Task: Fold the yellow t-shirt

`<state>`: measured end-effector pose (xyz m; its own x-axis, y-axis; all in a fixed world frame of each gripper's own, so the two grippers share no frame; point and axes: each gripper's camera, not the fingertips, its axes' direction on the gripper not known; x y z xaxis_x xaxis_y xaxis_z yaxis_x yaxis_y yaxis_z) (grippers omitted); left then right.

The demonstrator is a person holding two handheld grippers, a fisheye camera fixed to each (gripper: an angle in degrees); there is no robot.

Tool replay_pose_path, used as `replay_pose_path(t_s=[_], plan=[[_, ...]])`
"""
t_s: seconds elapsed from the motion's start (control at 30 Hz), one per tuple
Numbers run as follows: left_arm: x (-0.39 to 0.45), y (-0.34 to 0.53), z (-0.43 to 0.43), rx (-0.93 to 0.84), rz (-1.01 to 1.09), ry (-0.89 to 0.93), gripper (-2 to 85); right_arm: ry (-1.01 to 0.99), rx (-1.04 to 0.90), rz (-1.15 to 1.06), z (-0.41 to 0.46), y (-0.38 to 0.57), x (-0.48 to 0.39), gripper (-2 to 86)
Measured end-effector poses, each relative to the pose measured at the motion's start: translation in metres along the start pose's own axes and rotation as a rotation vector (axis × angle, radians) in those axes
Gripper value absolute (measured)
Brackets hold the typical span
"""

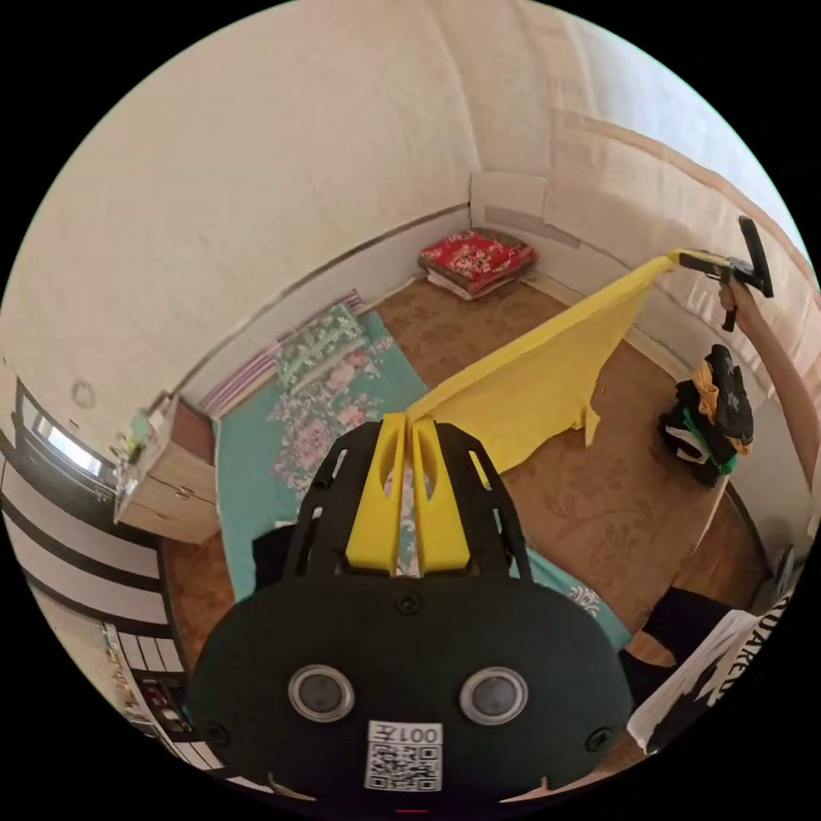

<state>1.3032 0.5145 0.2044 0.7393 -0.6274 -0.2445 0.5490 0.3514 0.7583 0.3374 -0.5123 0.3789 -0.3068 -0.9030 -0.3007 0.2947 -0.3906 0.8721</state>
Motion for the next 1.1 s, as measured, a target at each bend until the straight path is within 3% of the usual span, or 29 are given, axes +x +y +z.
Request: replay_pose_path(t_s=[0.17, 0.4, 0.5, 0.63, 0.9, 1.03, 1.1], plan=[[-0.025, -0.021, -0.099, 0.105, 0.082, -0.07, -0.9, 0.02, 0.097, -0.12, -0.075, -0.029, -0.032, 0.0], [-0.023, 0.024, -0.108, 0.079, 0.183, -0.038, -0.9, 0.037, 0.007, -0.279, -0.09, 0.03, -0.082, 0.0], [-0.009, 0.075, -0.079, 0.021, 0.196, -0.022, -0.9, 0.011, -0.067, -0.293, -0.068, 0.083, -0.104, 0.0], [-0.006, 0.173, 0.0, -0.114, -0.027, 0.13, -0.9, -0.103, -0.257, -0.232, -0.016, 0.16, -0.124, 0.0], [0.013, 0.38, 0.211, -0.491, -0.343, 0.336, -0.9, -0.229, -0.866, -0.207, 0.176, 0.377, -0.191, 0.1], [0.017, 0.444, 0.278, -0.687, -0.363, 0.332, -0.9, -0.269, -1.019, -0.185, 0.22, 0.429, -0.212, 0.1], [0.009, 0.459, 0.284, -0.682, -0.386, 0.353, -0.8, -0.275, -1.051, -0.162, 0.228, 0.443, -0.219, 0.1]])
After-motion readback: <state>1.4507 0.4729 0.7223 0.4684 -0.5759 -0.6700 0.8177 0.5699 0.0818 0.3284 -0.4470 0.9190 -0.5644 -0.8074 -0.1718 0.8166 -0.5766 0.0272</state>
